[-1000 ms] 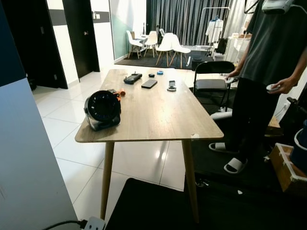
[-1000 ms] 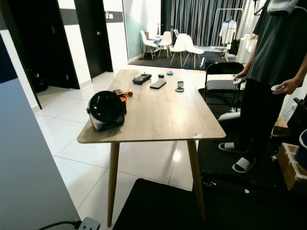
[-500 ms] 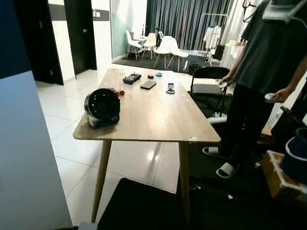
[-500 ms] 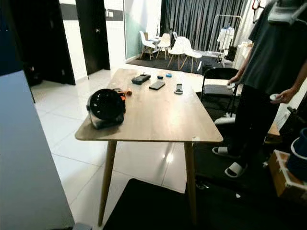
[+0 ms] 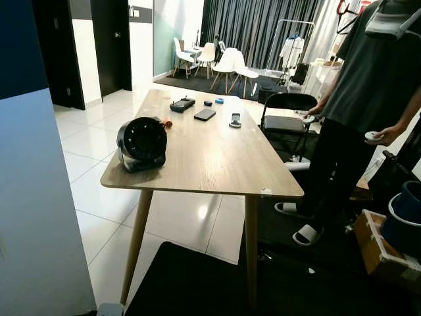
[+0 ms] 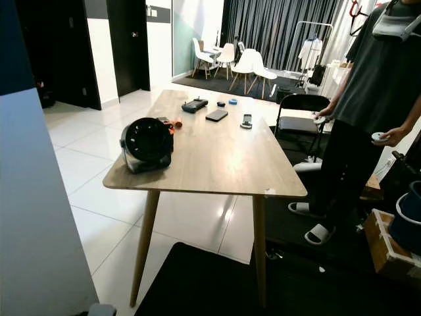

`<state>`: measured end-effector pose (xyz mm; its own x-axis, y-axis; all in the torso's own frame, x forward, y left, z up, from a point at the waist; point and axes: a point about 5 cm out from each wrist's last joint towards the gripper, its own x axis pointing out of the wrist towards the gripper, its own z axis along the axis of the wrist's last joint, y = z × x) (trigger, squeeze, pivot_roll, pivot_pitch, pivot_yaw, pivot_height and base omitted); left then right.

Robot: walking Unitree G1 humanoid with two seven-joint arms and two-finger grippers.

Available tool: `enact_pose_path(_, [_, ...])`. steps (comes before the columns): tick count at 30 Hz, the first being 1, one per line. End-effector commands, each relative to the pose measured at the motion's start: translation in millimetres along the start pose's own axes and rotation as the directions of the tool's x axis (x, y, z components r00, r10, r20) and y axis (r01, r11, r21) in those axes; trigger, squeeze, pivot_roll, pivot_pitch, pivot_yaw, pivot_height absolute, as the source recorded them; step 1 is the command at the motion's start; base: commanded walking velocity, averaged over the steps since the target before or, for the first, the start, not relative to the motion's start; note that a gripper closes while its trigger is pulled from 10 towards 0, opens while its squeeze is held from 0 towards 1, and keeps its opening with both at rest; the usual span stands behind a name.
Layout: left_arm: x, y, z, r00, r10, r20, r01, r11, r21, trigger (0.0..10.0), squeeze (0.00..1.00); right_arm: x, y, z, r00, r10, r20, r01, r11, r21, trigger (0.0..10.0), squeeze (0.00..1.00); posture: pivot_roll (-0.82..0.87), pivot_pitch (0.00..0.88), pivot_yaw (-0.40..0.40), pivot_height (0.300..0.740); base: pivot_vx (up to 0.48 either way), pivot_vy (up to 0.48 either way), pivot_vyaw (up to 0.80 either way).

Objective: Hang keys on a hook

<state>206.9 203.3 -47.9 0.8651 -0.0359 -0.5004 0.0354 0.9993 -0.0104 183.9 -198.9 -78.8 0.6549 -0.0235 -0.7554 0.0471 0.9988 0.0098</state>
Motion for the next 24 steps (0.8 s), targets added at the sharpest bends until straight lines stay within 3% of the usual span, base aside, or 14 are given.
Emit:
enact_pose_path(1, [0.6,-4.8,-1.1,1.000,-0.009,-0.004,0.009,1.000,-0.017,10.0,0.00,-2.0,-5.0,-3.0,1.000,-0.018,0.008,0.018,1.000,0.019,10.0,0.00,0.11,0.055,-0.075,0.740,0.000,0.000,0.00])
enact_pose_path(6, [2.0,-12.0,-0.9,0.998,-0.056,-0.014,0.057,0.998,0.035,10.0,0.00,-2.2,-5.3,-2.8,1.000,-0.021,0.013,0.021,1.000,0.015,10.0,0.00,0.10,0.051,-0.056,0.740,0.000,0.000,0.00])
enact_pose_path(16, [3.9,-12.0,1.3,0.998,-0.062,-0.017,0.063,0.997,0.042,10.0,0.00,-2.9,-4.2,-4.8,1.000,-0.011,0.015,0.011,1.000,0.018,10.0,0.00,0.10,0.043,-0.045,0.740,0.000,0.000,0.00])
enact_pose_path(24, [3.7,-11.5,1.6,0.998,-0.061,-0.012,0.062,0.997,0.042,10.0,0.00,-3.2,-2.1,-5.9,1.000,0.008,0.015,-0.008,1.000,-0.024,10.0,0.00,0.10,0.031,-0.046,0.740,0.000,0.000,0.80])
